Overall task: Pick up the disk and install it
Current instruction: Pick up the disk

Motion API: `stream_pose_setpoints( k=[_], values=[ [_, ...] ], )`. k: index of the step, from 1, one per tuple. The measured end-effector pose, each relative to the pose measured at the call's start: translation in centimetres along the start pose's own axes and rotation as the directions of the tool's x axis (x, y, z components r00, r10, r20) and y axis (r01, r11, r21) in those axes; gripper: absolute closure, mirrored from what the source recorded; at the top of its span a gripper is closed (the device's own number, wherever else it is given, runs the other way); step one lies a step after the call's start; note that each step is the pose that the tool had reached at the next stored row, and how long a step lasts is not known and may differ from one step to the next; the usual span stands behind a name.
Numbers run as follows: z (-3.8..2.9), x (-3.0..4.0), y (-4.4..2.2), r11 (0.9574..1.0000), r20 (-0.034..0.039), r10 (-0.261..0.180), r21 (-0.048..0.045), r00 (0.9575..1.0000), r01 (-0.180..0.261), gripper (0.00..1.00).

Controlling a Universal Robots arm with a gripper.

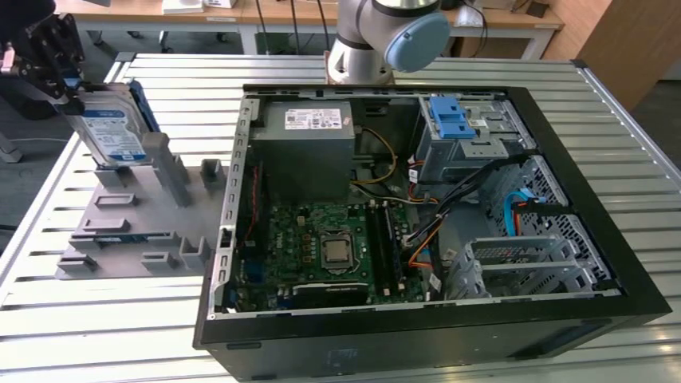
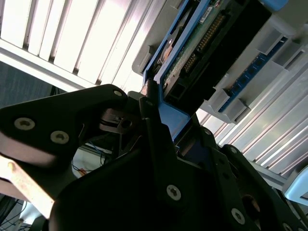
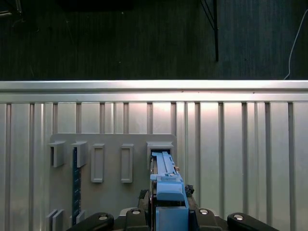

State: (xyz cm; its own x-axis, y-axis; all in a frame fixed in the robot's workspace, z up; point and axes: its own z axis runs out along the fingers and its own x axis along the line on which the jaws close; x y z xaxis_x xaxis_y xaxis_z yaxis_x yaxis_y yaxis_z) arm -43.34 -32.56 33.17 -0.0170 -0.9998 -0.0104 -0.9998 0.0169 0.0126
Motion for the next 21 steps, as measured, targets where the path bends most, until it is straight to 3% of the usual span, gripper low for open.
stream_pose_setpoints(
  k=[21],
  values=[
    [-0.56,-0.01,0.01,1.0,0.0,0.0,0.0,1.0,0.0,0.64]
  ],
)
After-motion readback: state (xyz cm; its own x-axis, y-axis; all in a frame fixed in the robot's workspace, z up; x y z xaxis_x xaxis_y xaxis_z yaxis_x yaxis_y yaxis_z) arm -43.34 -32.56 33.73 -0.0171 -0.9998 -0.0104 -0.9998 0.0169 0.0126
